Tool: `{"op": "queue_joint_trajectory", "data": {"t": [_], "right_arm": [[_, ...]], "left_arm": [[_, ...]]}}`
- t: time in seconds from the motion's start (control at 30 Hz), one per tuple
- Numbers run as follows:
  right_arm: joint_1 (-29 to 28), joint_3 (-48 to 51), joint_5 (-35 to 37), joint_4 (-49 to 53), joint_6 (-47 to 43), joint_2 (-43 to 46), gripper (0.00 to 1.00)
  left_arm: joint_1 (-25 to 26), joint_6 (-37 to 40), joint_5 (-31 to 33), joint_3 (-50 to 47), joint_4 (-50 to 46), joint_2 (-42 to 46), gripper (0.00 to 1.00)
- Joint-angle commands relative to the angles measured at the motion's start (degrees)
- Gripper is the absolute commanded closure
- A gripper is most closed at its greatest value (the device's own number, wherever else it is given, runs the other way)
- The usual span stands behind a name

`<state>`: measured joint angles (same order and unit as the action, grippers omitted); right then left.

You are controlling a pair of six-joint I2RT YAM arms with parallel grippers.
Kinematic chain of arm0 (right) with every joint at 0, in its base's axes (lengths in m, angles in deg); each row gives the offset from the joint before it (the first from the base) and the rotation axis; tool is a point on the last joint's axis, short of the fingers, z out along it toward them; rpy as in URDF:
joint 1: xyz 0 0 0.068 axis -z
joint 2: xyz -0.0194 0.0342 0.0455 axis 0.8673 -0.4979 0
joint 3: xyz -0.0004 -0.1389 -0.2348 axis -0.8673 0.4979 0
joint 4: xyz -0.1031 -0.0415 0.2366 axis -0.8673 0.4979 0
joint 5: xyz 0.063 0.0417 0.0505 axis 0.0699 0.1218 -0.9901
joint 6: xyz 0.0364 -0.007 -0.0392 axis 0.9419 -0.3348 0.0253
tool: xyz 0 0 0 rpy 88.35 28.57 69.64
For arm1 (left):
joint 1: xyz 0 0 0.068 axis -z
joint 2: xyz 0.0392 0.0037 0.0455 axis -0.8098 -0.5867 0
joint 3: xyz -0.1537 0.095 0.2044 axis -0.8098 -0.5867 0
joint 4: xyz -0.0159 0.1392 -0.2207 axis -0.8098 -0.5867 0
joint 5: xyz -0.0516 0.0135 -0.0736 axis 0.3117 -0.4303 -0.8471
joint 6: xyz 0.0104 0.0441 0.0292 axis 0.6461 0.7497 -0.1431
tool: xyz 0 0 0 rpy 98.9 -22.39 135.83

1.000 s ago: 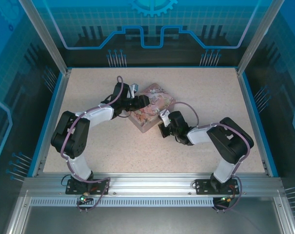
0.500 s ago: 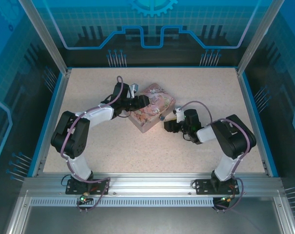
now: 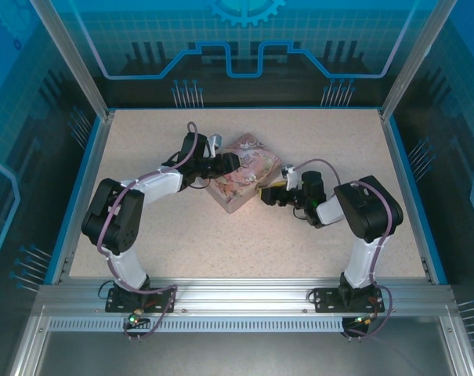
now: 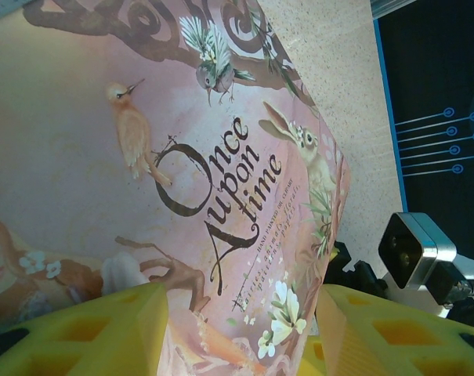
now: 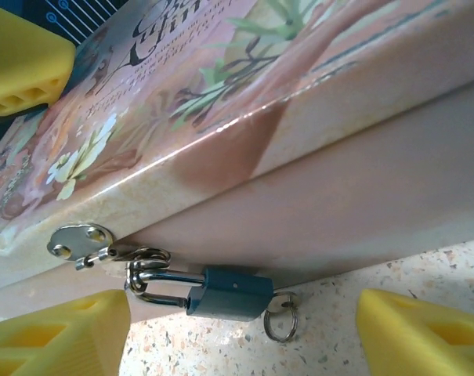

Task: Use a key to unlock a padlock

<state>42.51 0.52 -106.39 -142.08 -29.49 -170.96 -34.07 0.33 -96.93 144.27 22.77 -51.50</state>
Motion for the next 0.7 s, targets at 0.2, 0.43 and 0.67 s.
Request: {"op": "queue_joint_trajectory", "data": {"t": [0.2,0.43,0.67], "right_arm": [[0.1,-3.79,-5.65,-0.33,-0.41,-2.36,0.19],[-1.59,-5.68,-7.02,0.32,-0.61,-4.16,0.19],[-3.38,-5.27,-6.71,2.37,-1.42,-4.46,0.25]], "left_arm": [[-1.47,1.36,2.68,-1.22,-8.65,-1.76,0.45],[-1.47,1.36,2.62,-0.69,-8.9,-2.25,0.45],[-1.47,1.27,2.67,-0.6,-8.75,-2.29,0.45]]}}
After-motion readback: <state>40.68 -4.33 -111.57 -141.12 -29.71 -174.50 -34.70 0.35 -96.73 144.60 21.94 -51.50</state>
